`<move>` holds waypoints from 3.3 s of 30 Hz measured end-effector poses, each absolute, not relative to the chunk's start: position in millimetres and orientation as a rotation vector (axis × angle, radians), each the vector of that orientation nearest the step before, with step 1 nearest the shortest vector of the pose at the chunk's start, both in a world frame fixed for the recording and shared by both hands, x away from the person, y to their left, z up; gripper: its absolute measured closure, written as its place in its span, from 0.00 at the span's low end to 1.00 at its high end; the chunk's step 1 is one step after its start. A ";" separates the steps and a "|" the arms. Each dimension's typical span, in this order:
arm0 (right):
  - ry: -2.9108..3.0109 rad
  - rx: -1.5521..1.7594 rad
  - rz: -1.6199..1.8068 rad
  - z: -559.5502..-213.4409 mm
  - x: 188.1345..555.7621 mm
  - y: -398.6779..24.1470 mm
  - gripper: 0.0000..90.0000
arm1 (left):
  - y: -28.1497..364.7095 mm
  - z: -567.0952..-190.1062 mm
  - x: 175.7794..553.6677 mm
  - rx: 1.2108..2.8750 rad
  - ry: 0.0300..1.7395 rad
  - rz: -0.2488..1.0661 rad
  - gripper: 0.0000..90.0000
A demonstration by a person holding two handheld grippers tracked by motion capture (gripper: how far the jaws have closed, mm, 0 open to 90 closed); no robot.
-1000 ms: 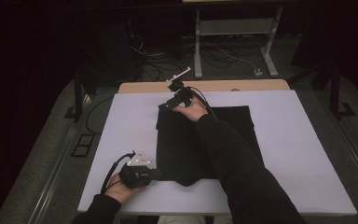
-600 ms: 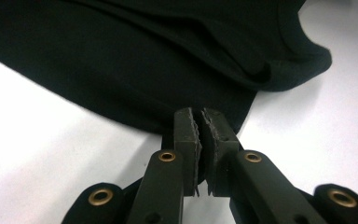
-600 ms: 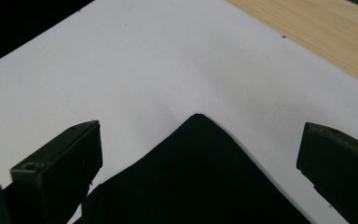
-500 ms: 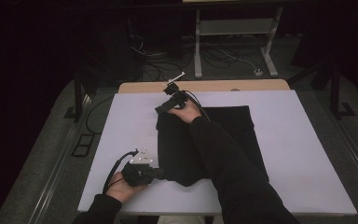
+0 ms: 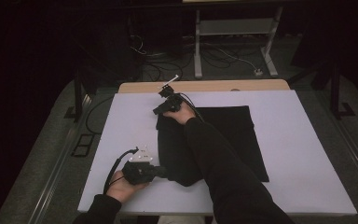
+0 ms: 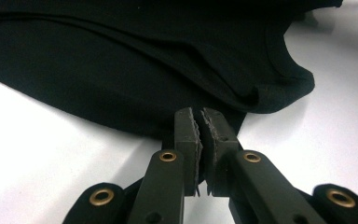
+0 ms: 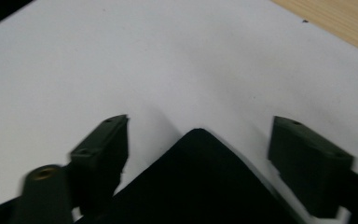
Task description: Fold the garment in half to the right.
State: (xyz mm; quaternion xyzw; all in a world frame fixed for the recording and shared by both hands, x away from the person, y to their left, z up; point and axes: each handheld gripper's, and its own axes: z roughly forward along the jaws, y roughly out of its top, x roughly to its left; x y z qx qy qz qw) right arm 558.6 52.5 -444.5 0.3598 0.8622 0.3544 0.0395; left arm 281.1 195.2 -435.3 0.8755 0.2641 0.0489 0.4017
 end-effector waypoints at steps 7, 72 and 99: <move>2.613 1.088 1.026 -443.1 556.3 55.5 0.66 | 196.2 -434.0 280.9 2.208 0.666 0.130 0.93; 2.531 1.086 1.282 -359.4 535.6 -44.6 0.95 | 156.7 -380.6 290.3 2.173 0.516 0.154 0.94; 2.442 1.149 1.323 -349.1 528.3 -96.7 0.95 | 118.0 -365.9 293.6 2.157 0.421 0.130 0.94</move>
